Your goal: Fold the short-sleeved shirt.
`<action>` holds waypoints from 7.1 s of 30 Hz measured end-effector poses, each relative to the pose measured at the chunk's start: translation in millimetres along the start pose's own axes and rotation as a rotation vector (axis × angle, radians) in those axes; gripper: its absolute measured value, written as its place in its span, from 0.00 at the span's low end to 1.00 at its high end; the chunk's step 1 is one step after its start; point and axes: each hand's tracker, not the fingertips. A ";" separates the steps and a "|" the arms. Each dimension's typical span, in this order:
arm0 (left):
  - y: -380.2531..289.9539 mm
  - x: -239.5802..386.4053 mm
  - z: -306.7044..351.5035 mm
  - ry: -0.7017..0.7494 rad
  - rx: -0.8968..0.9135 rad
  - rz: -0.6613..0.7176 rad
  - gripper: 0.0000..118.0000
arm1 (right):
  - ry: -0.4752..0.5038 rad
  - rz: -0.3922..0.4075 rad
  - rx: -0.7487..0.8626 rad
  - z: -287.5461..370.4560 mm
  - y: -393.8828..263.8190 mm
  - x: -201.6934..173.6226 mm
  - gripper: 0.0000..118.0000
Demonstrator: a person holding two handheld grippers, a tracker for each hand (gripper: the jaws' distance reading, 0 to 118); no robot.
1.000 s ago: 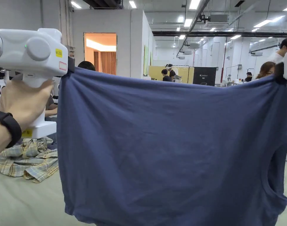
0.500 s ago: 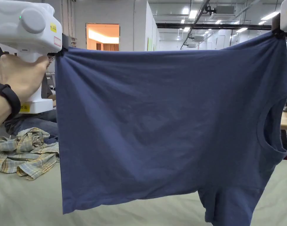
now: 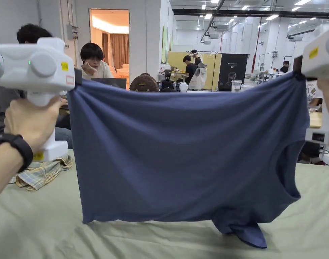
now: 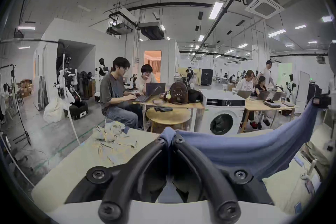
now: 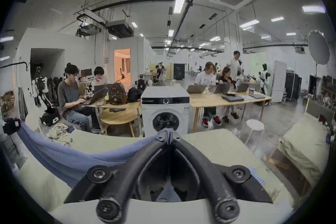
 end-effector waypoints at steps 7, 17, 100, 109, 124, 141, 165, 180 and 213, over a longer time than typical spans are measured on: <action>-74.8 -3.3 75.1 -0.100 -0.063 0.027 0.00 | 0.094 -0.002 -0.048 60.8 -91.2 17.3 0.00; -203.0 -39.8 241.7 -0.193 -0.141 0.046 0.00 | 0.205 -0.047 -0.103 226.9 -228.5 72.1 0.00; -426.6 -53.3 267.4 -0.173 -0.796 -0.095 0.00 | 0.175 -0.086 -0.443 339.5 -427.6 108.8 0.41; -432.5 -62.6 270.2 -0.147 -0.784 -0.010 0.00 | 0.212 -0.178 -0.632 308.8 -479.6 116.1 0.43; -339.3 -77.9 222.6 -0.230 -0.539 0.127 0.00 | 0.230 -0.117 -0.448 211.6 -399.1 91.1 0.02; -333.1 -32.0 93.2 -0.095 -0.391 0.015 0.49 | 0.043 -0.002 -0.402 72.8 -408.1 36.1 0.43; -340.9 -53.5 226.3 -0.190 -0.391 0.143 0.00 | 0.233 0.041 -0.296 230.2 -412.7 15.4 0.00; -399.6 -47.1 110.6 -0.049 -0.677 0.066 0.00 | 0.206 -0.008 -0.343 227.9 -411.6 57.3 0.00; -358.2 -78.5 247.4 -0.207 -0.606 0.086 0.00 | 0.138 -0.173 -0.473 239.3 -425.9 105.3 0.05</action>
